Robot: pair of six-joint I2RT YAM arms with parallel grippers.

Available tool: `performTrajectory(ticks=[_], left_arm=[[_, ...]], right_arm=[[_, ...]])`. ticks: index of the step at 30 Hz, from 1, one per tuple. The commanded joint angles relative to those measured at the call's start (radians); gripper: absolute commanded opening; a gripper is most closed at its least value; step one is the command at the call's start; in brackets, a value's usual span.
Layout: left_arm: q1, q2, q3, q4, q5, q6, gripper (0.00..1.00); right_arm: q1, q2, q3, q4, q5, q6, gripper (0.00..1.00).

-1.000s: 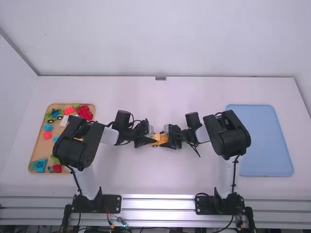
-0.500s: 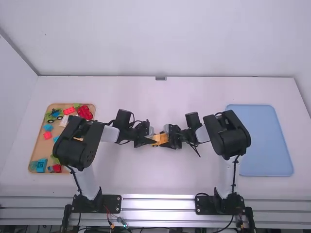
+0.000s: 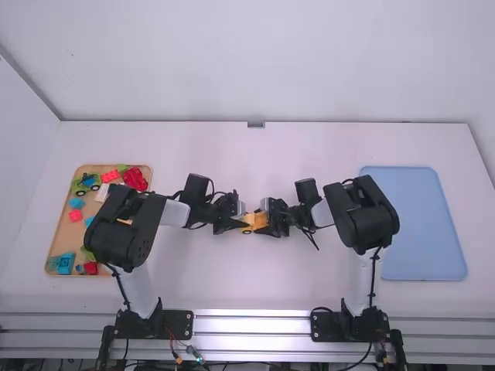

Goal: Assemble lego blocks to make yellow taxi

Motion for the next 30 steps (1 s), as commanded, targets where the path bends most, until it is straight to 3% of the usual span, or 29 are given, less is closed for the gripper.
performTrajectory(ticks=[1,2,3,8,16,19,30], left_arm=[[0.005,0.016,-0.014,-0.012,-0.042,0.0,0.26],[0.005,0.016,-0.014,-0.011,-0.042,-0.001,0.38],[0.005,0.016,-0.014,-0.012,-0.042,-0.001,0.4],[0.005,0.016,-0.014,-0.011,-0.041,-0.001,0.42],[0.005,0.015,-0.01,-0.003,-0.002,-0.003,0.4],[0.005,0.014,-0.012,-0.007,-0.003,-0.005,0.18],[0.005,0.014,-0.01,-0.06,-0.059,-0.005,0.2]], right_arm=[[-0.004,0.015,0.007,-0.008,0.021,0.005,0.46],[-0.004,0.015,0.007,-0.008,0.021,0.005,0.46],[-0.003,0.015,0.007,-0.008,0.021,0.005,0.46],[-0.004,0.015,0.007,-0.008,0.021,0.005,0.46],[-0.005,0.015,0.007,-0.011,0.021,0.005,0.45],[-0.005,0.015,0.007,-0.012,0.021,0.005,0.46],[-0.005,0.015,0.007,-0.012,0.021,0.005,0.45]])
